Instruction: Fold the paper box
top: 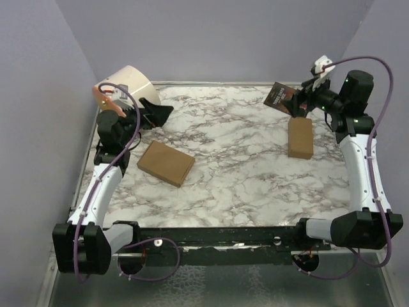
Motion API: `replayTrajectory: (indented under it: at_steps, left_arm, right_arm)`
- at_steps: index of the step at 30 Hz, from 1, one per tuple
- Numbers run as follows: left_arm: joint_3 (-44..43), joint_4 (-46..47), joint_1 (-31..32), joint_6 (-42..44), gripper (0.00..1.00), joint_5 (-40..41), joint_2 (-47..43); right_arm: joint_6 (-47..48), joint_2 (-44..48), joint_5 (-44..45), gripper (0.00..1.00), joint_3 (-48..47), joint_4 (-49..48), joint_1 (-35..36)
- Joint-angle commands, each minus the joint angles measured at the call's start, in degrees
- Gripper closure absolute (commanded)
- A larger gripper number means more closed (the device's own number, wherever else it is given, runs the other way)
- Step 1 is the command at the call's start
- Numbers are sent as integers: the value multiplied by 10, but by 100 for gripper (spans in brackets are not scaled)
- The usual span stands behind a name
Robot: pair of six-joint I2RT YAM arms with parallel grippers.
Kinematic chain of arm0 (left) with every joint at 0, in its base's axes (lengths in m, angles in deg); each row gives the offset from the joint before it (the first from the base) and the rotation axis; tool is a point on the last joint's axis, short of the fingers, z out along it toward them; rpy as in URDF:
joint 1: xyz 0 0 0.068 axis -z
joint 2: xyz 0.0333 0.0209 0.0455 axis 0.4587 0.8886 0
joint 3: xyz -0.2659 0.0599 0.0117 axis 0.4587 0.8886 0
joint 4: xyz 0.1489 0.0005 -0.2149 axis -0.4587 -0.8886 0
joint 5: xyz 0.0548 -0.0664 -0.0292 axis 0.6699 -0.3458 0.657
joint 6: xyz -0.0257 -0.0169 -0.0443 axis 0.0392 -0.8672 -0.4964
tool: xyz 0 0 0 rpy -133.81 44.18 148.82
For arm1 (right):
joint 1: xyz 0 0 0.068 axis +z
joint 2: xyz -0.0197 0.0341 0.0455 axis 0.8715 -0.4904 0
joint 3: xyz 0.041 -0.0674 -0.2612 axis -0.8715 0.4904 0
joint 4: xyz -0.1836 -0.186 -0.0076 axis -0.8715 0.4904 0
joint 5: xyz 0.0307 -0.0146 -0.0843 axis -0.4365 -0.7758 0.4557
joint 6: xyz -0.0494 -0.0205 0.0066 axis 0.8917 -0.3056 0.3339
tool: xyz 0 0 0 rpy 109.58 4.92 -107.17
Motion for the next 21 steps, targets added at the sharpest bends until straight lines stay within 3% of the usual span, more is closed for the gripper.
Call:
replayTrajectory:
  at_steps: [1,10,15,21]
  left_arm:
    - [-116,-72,-28,19,1,-57,-24]
    - [-274,-189,-30,75,1,-60,-16]
    - [-310,-204,-30,84,1,-70,-15]
    - [-320,-210,-30,93,1,-73,-18]
  right_arm:
    - [-127,22,64,0,-87,-28,-3]
    - [-182,29,19,0,-209,22,-3]
    - [-249,30,74,0,-232,25,-3]
    - [-252,30,82,0,-252,36,-3]
